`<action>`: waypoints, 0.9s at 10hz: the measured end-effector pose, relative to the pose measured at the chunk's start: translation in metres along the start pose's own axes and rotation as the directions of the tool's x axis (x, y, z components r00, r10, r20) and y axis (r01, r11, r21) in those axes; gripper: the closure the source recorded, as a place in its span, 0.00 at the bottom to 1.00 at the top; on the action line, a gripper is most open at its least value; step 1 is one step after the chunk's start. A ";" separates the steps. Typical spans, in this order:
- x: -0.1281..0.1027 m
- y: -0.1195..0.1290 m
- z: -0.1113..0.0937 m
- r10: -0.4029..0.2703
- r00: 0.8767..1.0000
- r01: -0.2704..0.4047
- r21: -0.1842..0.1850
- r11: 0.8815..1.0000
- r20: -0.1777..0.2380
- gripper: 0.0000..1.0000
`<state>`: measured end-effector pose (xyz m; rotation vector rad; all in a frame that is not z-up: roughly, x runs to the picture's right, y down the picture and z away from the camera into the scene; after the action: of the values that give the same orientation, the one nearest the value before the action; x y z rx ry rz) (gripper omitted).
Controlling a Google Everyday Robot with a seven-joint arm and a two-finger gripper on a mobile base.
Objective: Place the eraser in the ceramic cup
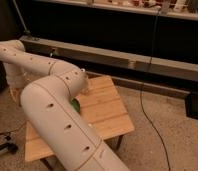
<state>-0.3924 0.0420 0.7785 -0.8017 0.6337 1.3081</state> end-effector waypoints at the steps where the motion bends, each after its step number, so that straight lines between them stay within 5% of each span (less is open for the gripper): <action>1: -0.006 -0.002 0.000 0.007 0.999 -0.007 -0.002 1.000 0.036 1.00; 5: -0.014 -0.010 0.005 0.012 0.983 -0.012 0.002 1.000 0.184 1.00; 7: -0.012 -0.007 0.002 -0.030 0.953 0.028 0.010 1.000 0.302 1.00; 9: -0.004 -0.007 0.002 -0.048 0.929 0.041 0.029 0.999 0.366 1.00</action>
<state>-0.3867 0.0408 0.7838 -0.5298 0.3273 1.3625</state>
